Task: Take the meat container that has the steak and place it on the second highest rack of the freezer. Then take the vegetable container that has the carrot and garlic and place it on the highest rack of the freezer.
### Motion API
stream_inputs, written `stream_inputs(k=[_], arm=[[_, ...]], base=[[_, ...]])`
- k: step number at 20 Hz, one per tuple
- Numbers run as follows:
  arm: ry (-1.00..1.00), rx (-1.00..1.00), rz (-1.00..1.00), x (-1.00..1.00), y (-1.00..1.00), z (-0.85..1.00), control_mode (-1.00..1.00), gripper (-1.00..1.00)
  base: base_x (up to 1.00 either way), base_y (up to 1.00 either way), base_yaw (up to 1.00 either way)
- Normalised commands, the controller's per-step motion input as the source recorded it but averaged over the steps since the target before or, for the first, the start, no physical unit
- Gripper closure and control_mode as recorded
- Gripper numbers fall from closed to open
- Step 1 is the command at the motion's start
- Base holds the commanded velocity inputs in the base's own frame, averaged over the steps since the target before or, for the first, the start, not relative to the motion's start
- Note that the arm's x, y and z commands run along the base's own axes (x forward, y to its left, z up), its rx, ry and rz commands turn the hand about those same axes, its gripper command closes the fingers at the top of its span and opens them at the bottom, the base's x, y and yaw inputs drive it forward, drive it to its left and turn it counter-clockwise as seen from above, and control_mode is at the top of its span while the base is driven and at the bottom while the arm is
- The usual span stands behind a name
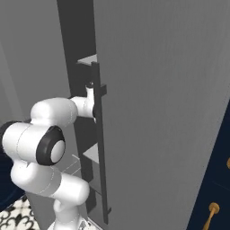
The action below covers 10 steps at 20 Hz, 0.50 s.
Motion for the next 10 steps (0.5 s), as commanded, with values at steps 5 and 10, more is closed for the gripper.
stream_inputs(k=[5,10], arm=[[0.00,-0.02,0.00,0.15,0.00,-0.20,-1.00,1.00],[0.00,0.00,0.00,0.24,-0.04,-0.08,-1.00,1.00]], base=[[0.00,0.00,0.00],[0.00,0.00,0.00]])
